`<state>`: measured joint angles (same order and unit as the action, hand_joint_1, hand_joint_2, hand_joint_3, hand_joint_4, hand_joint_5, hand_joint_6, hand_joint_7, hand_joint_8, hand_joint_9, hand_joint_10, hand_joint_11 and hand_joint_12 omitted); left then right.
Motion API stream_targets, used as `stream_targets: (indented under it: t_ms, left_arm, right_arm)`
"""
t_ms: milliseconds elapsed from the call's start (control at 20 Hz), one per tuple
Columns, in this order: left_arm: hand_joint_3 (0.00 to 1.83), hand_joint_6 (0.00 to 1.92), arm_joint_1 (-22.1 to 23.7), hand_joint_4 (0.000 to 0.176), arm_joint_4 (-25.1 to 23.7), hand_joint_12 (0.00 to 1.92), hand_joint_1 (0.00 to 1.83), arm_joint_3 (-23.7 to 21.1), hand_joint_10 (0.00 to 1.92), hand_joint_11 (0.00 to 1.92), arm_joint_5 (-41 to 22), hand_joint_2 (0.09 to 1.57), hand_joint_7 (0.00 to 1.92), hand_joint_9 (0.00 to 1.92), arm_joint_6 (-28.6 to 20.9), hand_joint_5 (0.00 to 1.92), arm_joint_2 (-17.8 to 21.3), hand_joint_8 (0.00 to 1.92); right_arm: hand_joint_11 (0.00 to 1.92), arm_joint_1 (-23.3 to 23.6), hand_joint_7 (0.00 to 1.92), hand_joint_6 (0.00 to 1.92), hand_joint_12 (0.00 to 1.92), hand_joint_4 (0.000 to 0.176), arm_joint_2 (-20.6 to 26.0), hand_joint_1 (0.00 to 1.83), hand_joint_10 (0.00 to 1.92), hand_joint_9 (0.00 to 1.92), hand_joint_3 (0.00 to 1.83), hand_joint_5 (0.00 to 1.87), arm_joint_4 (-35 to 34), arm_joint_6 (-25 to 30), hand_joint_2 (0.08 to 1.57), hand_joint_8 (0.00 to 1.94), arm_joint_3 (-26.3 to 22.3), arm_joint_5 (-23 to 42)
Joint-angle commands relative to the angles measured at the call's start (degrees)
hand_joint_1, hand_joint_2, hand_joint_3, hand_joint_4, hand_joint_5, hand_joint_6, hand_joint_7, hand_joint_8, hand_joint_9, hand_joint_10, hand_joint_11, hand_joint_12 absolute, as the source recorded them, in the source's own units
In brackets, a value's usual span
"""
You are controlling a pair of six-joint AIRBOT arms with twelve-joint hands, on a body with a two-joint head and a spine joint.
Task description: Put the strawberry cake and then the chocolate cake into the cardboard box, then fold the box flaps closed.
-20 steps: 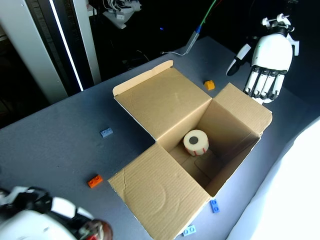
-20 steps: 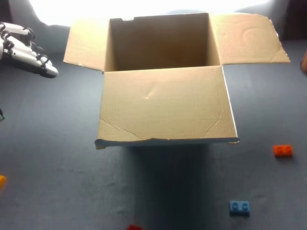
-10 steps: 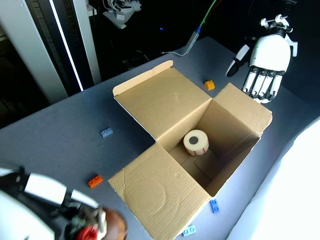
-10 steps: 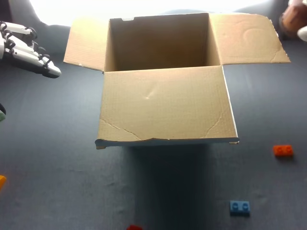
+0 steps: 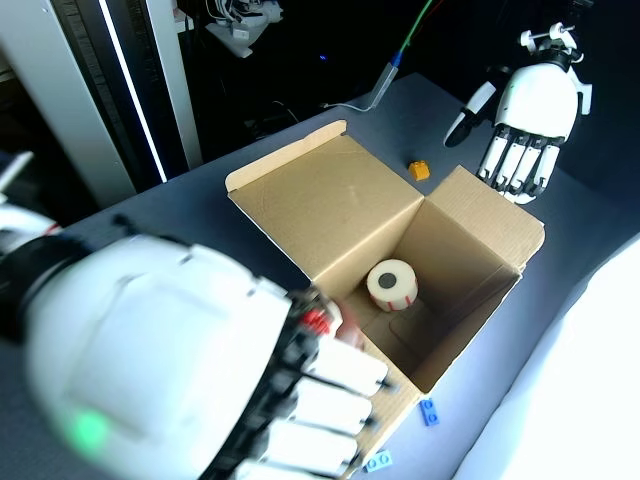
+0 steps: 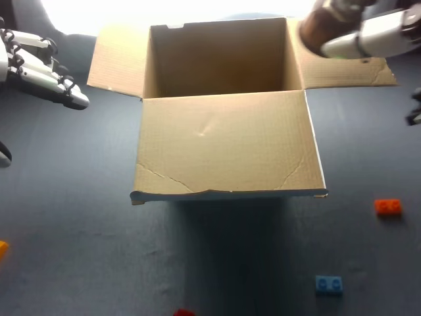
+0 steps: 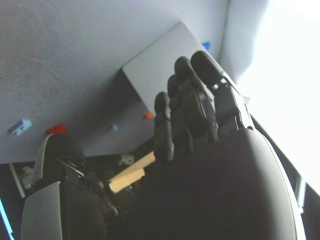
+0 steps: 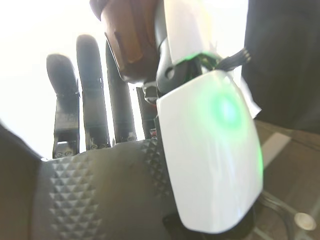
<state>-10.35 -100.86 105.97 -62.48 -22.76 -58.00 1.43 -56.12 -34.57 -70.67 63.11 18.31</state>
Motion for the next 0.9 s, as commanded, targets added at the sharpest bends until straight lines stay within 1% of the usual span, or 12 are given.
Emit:
stream_targets:
  t_ms: [0,150,200,250,300,500,550,600,700,750,800,850]
  left_arm:
    - [0.00,0.01,0.64,0.029,4.95,1.38,0.53,0.12,0.02,0.02,-0.34,1.01,0.37,0.48,0.05,0.30,0.51,0.01]
    - [0.00,0.01,0.64,0.028,4.94,1.41,0.54,0.10,0.02,0.00,-0.34,1.00,0.38,0.48,0.05,0.29,0.51,0.01]
    - [0.00,0.01,0.63,0.028,4.94,1.41,0.54,0.09,0.02,0.00,-0.34,1.00,0.39,0.48,0.05,0.30,0.51,0.01]
    - [0.00,0.01,0.63,0.034,4.94,1.39,0.54,0.08,0.02,0.00,-0.34,1.01,0.41,0.49,0.05,0.31,0.51,0.01]
    - [0.00,0.01,0.63,0.035,4.94,1.39,0.54,0.05,0.03,0.01,-0.34,1.00,0.42,0.50,0.05,0.32,0.52,0.02]
    - [0.00,0.01,0.63,0.026,4.94,1.41,0.53,0.04,0.03,0.01,-0.46,1.00,0.43,0.51,0.05,0.33,0.54,0.01]
    - [0.00,0.01,0.65,0.021,4.95,1.43,0.54,0.04,0.02,0.00,-0.47,1.00,0.43,0.50,0.05,0.34,0.54,0.01]
    - [0.00,0.01,0.68,0.021,4.95,1.44,0.52,0.03,0.02,0.00,-0.53,1.01,0.42,0.49,0.04,0.34,0.54,0.00]
    - [0.00,0.01,0.73,0.025,4.95,1.44,0.54,0.01,0.02,0.00,-0.58,1.00,0.43,0.51,0.04,0.35,0.54,0.01]
    - [0.00,0.00,0.80,0.020,4.95,1.45,0.55,0.01,0.02,0.00,-0.67,1.00,0.43,0.50,0.04,0.34,0.54,0.00]
    - [0.00,0.00,0.85,0.019,4.95,1.44,0.55,0.00,0.01,0.00,-0.75,1.01,0.41,0.48,0.04,0.33,0.54,0.00]
    - [0.00,0.00,0.92,0.025,4.95,1.44,0.55,-0.01,0.01,0.00,-0.81,1.01,0.40,0.47,0.04,0.32,0.54,0.00]
  right_arm:
    - [0.33,1.34,0.71,1.43,1.84,0.000,-0.12,1.12,1.50,0.47,0.00,0.64,2.13,0.34,1.29,1.52,0.38,8.17]
    - [0.28,0.68,0.71,1.47,1.90,0.000,-3.04,1.12,1.52,0.45,0.00,0.61,5.65,0.36,1.30,1.53,0.80,9.41]
    - [0.30,0.43,0.78,1.43,1.87,0.000,-3.62,1.14,1.48,0.49,0.00,0.65,6.80,0.38,1.27,1.41,0.84,9.99]
    - [0.34,0.02,0.80,1.41,1.78,0.000,-4.40,1.15,1.38,0.54,0.00,0.67,8.26,0.40,1.25,1.36,0.92,11.10]
    - [0.34,-0.25,0.82,1.39,1.78,0.000,-5.29,1.16,1.38,0.55,0.00,0.67,9.18,0.42,1.24,1.35,1.25,11.57]
    - [0.29,-0.73,0.75,1.45,1.81,0.000,-7.91,1.13,1.42,0.48,0.00,0.62,9.18,0.75,1.28,1.48,2.92,10.17]
    - [0.28,-0.90,0.75,1.47,1.78,0.000,-8.40,1.12,1.35,0.48,0.00,0.62,9.16,0.74,1.28,1.45,3.10,9.82]
    - [0.28,-0.98,0.74,1.47,1.75,0.007,-8.71,1.12,1.28,0.49,0.00,0.63,9.14,0.74,1.28,1.43,3.25,9.47]
    - [0.28,-1.24,0.74,1.48,1.76,0.005,-9.55,1.12,1.26,0.50,0.00,0.62,9.26,0.74,1.28,1.43,3.79,9.36]
    - [0.27,-1.44,0.72,1.47,1.77,0.009,-10.40,1.12,1.27,0.49,0.00,0.62,9.29,0.73,1.29,1.46,4.50,9.00]
    - [0.28,-1.57,0.72,1.45,1.78,0.001,-10.91,1.12,1.29,0.49,0.00,0.62,9.26,0.74,1.29,1.48,5.07,8.85]
    - [0.28,-1.61,0.72,1.47,1.78,0.000,-11.33,1.11,1.29,0.49,0.00,0.61,9.23,0.80,1.29,1.50,5.48,8.64]
